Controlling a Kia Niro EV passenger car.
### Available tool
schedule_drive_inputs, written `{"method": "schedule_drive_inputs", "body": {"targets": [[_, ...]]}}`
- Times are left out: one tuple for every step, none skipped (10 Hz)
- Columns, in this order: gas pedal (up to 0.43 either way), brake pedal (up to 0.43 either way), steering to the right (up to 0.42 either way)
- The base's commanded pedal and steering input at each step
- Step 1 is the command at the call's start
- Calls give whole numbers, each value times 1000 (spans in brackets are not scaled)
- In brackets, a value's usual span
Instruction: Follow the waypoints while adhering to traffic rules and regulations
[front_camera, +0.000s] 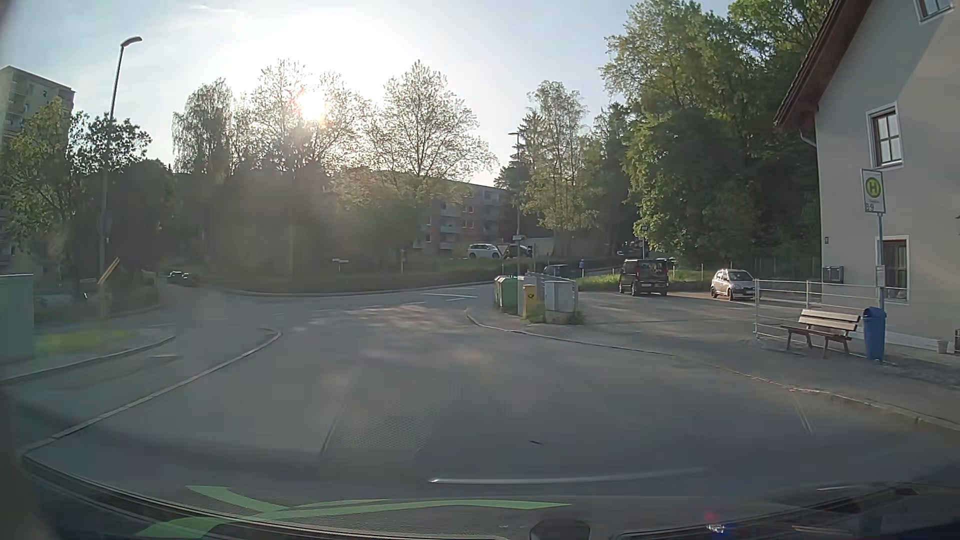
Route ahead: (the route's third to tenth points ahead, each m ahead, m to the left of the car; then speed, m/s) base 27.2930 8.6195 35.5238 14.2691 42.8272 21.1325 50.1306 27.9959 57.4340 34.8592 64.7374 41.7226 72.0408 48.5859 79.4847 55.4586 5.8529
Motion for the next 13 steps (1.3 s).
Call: {"method": "schedule_drive_inputs", "body": {"targets": [[0,128,-36],[0,116,-38],[0,110,-40],[0,98,-47],[0,98,-54],[0,98,-61],[0,98,-66],[0,98,-69],[0,98,-72],[0,98,-73],[0,98,-73],[0,98,-73],[0,122,-73]]}}
